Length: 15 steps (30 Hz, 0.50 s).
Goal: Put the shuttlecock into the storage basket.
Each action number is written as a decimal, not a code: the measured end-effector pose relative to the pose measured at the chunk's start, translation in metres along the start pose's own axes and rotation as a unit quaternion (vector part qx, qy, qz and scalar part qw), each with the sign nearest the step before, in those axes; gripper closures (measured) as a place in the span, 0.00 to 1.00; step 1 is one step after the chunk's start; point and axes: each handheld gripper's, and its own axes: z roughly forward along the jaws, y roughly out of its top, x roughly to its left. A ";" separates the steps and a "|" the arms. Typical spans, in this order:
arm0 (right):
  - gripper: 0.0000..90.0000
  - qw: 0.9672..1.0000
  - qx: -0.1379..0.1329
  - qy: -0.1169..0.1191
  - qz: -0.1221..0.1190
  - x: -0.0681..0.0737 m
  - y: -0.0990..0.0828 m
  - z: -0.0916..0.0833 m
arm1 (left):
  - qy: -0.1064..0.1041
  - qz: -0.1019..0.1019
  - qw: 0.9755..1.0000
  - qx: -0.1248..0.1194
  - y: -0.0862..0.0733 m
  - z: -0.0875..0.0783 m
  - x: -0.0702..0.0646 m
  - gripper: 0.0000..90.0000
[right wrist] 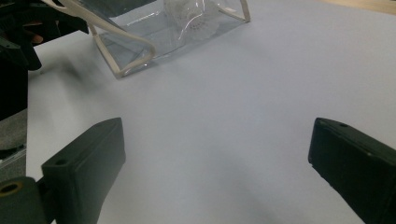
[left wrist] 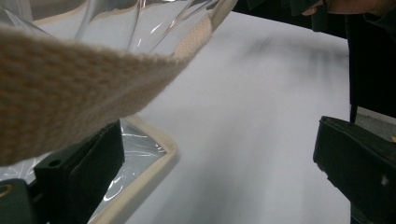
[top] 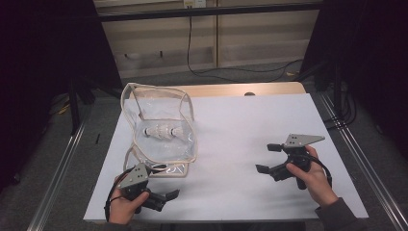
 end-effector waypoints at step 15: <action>0.04 1.000 0.004 -0.009 0.002 -0.003 -0.013 -0.006 | 0.000 -0.001 1.000 0.000 0.000 0.000 0.000 0.02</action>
